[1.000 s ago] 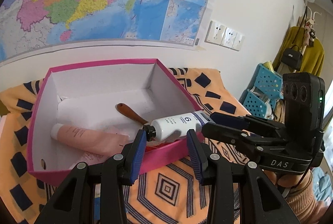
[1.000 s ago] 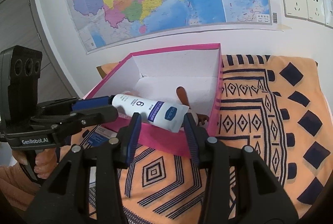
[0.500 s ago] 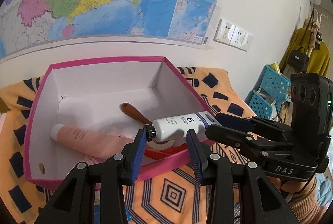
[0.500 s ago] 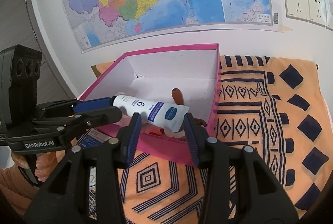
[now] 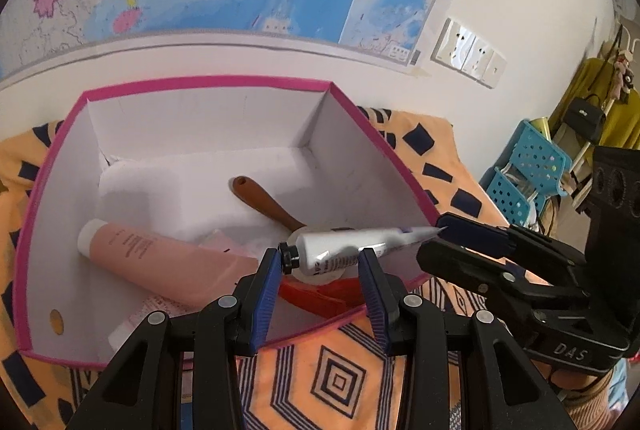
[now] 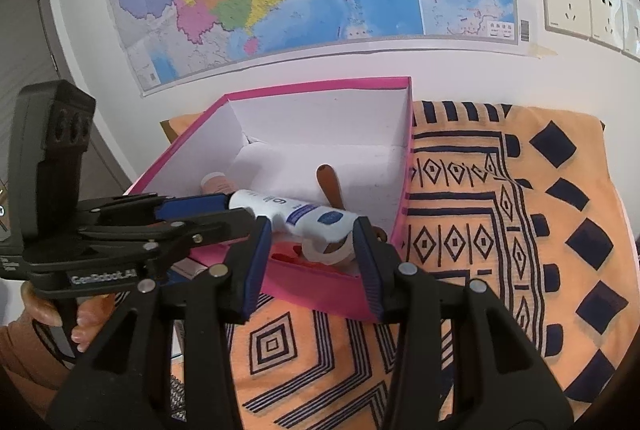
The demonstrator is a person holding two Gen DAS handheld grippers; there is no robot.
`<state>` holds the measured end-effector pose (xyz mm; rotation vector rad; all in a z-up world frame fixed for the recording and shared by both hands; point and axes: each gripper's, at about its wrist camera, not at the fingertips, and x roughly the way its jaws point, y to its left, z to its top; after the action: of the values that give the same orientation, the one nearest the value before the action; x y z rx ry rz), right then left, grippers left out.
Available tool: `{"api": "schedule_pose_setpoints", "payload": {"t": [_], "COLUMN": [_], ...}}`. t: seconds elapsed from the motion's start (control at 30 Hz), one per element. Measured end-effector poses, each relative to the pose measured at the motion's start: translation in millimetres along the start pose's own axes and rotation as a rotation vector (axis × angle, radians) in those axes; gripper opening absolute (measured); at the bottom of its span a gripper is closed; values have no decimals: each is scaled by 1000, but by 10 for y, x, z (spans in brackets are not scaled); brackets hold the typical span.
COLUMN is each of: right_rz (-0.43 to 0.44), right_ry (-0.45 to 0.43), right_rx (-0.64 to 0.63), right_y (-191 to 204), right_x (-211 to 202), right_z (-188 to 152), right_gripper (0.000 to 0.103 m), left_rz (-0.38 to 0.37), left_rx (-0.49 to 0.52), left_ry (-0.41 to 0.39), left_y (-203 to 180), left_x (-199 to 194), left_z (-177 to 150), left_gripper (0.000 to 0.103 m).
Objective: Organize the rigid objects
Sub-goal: 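Lower the white tube into the magenta box and open the right gripper, then move the right gripper to the teal-and-white medicine box on the blanket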
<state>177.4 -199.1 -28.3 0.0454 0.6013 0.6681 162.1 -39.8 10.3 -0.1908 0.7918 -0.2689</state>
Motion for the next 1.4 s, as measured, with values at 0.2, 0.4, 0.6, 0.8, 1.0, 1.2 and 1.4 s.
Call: {"api": "schedule_pose_setpoints", "payload": {"t": [0.2,0.4,0.6,0.8,1.0,1.2,1.4], "right_rz": [-2,19,171,263,295,325,350], "right_ry": [-7,-12,-3,59,171,255,314], "right_rx": [1,-8,22,-26,-52,-70,-87], "right_y": [11,45,125,395,618,804,970], "right_x": [-25,-126,-283,-237,75,351,587], "right_z": [-24,-93,-229,-419,-673,-832,-924], "right_gripper": [45,45,45,45,45,45,45], "left_rz": [16,41,17,46,68,85,69], "left_rx": [8,46,-1,-11,-55,-79,-132], "left_ry": [12,-71,-117,-79,-15,32,66], "left_y": [-4,-4,214,357,475,578,693], "left_x": [40,-296,-809,-1102,-1166,-1297,-1384], "left_z": [-36,-212,-565,-1075,-1491,-1789,-1976], "left_gripper": [39,46,55,55,55,55,55]}}
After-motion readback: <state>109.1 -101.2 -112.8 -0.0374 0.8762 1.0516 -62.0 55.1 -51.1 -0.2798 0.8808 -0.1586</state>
